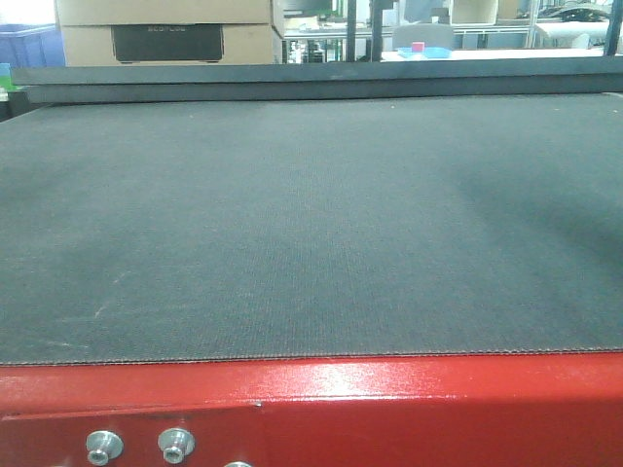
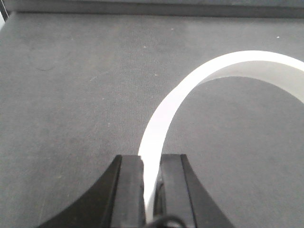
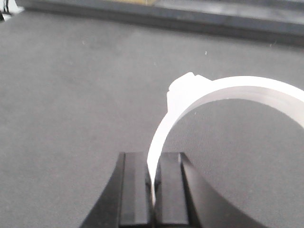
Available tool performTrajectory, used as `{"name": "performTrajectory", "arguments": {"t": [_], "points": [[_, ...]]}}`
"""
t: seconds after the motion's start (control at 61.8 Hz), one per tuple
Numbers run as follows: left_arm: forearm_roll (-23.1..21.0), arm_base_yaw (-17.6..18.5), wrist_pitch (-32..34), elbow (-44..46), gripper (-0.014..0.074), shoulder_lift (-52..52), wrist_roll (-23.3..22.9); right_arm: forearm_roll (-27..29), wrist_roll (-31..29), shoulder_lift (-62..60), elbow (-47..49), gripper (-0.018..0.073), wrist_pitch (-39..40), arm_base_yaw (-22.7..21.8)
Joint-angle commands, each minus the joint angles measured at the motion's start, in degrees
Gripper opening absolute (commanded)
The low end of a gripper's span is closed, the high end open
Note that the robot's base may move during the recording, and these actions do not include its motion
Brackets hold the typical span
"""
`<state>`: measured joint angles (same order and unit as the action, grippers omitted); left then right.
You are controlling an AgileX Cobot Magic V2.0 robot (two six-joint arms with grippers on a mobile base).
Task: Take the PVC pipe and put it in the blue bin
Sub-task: 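Close the left gripper on the clamp and lift it, then hold both clamps raised above the table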
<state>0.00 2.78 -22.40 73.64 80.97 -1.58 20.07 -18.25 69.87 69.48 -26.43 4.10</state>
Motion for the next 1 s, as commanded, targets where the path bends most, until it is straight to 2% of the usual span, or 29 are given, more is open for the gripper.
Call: {"name": "performTrajectory", "arguments": {"t": [0.0,0.243,0.469,0.583,0.987], "points": [[0.3,0.2,2.1,-3.9,-0.0111,-5.4,0.0,0.2,-0.3,-2.6,-1.6,-0.0168,1.2,0.0],[0.9,0.2,4.9,-15.0,-0.0111,-22.7,0.0,1.0,-0.3,-9.9,-5.6,-0.0168,2.0,0.0],[1.4,0.2,1.3,-18.1,-0.0111,-33.4,0.0,1.0,-0.3,-16.2,-8.2,-0.0168,1.5,0.0],[2.1,0.2,-1.8,-18.1,-0.0111,-36.1,0.0,1.0,-0.3,-19.0,-9.7,-0.0168,2.7,0.0],[1.9,0.2,-3.6,-18.1,-0.0111,-39.2,0.0,1.0,-0.3,-20.5,-10.3,-0.0168,0.0,0.0]]}}
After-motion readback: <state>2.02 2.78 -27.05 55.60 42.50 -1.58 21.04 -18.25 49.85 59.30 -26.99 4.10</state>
